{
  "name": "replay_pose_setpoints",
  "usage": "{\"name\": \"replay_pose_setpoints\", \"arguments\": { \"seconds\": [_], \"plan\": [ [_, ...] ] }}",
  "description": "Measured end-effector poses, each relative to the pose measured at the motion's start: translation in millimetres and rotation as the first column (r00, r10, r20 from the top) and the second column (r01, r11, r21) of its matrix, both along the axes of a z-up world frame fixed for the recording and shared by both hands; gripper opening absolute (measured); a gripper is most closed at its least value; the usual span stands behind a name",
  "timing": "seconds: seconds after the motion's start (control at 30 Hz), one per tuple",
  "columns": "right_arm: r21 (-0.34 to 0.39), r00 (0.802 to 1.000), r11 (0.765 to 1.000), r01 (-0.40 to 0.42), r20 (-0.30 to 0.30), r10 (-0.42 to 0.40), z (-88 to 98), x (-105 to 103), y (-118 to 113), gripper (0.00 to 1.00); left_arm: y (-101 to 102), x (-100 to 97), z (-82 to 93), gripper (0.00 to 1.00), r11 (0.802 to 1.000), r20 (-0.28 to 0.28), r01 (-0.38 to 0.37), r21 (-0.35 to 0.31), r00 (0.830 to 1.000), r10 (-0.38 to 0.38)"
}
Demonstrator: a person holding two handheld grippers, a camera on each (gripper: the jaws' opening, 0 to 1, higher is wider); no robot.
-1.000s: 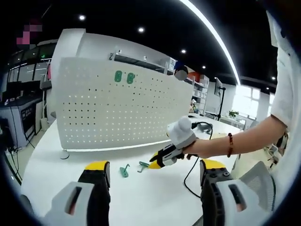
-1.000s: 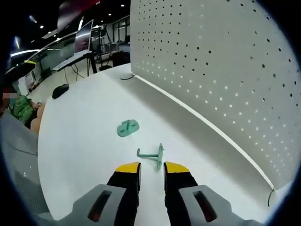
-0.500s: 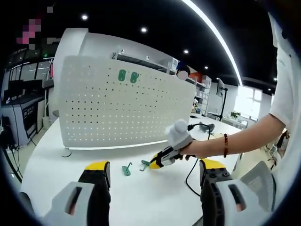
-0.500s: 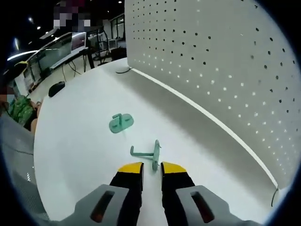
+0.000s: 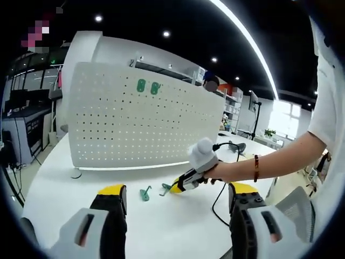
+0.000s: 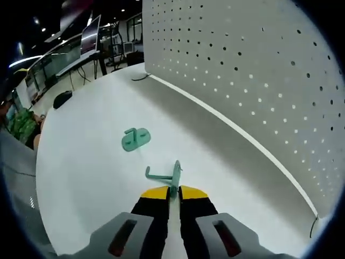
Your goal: Insert the hook assembly into the mounting plate slot until the hook locks in place.
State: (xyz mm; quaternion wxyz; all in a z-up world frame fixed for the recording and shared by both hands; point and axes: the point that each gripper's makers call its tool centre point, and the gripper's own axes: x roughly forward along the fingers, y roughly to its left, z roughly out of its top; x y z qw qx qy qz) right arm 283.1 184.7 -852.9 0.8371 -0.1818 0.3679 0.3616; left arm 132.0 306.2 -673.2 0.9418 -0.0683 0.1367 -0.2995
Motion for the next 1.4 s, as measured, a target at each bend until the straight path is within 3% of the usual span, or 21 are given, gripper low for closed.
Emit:
{"name": "replay_pose_setpoints", "arguments": {
  "seconds": [0.27,0.77,1.4],
  "plan": [
    [0.011,0.999,0.999,0.031,0.010,-0.031,10.2,2.7,-5.9,0.02,-0.3,0.5,1.8,0.79,1.000,0.005,0.000,-0.001,1.000,0.000],
    [0.074,0.993,0.993,0.089,0.076,-0.095,49.0,-7.5,-10.5,0.02,-5.9,3.8,16.0,0.77,0.999,0.035,0.036,-0.041,0.999,-0.035],
    [0.142,0.979,0.987,0.078,0.177,-0.102,96.8,-46.4,5.2,0.01,-25.5,5.4,21.4,0.72,0.985,0.050,0.109,-0.136,0.993,-0.103]
  ]
}}
